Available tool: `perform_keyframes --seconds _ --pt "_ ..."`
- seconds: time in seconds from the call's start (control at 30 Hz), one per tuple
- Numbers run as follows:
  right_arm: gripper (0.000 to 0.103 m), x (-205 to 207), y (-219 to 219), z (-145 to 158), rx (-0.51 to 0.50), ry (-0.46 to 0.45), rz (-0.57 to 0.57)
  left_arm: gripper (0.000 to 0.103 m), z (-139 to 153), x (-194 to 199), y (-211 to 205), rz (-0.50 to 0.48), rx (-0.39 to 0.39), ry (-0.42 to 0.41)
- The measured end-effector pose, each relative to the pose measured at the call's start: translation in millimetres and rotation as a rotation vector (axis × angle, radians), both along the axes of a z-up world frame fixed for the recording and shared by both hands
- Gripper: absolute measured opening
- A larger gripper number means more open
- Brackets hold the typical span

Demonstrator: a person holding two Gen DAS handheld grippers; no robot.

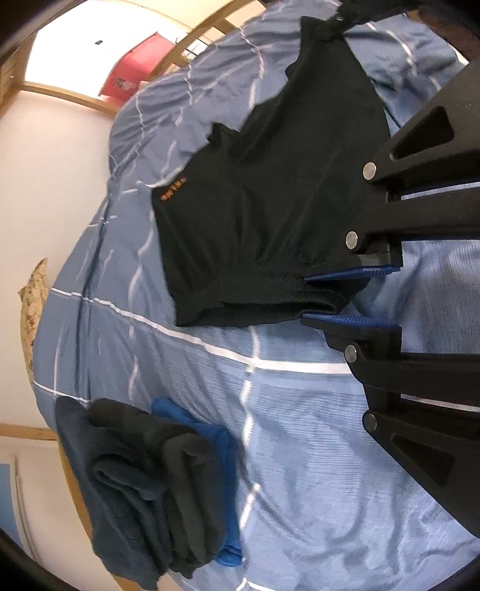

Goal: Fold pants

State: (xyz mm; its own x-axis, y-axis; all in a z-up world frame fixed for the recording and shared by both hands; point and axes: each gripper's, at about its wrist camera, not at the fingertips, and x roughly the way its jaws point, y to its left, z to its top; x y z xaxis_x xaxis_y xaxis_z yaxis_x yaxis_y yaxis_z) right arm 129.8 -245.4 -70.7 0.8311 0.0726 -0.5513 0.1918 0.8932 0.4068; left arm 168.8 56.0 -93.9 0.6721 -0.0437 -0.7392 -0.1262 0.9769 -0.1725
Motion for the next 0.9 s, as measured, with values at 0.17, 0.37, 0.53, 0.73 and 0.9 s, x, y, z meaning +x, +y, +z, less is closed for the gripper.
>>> perform_keyframes --seconds 0.17,0.37,0.53,0.73,0.9 --pt "0.006 33.1 -4.8 42.0 0.009 -0.072 0.024 0.017 42.2 19.2 -1.1 -0.013 0.004 -0.063" --pt "0.006 101.4 0.1 82.9 -0.046 -0.091 0.084 0.016 73.2 67.8 4.2 -0.012 0.033 -0.07" --pt "0.006 173.5 8.2 96.0 -0.092 -0.034 0.119 0.016 83.8 117.0 14.8 0.023 0.033 -0.03" --pt "0.006 251.5 21.8 83.3 -0.126 0.038 0.161 0.016 75.0 167.2 22.8 0.057 0.062 0.01" --pt "0.006 312.7 42.0 53.8 -0.162 0.099 0.211 0.016 46.4 207.3 32.6 0.087 0.071 0.082"
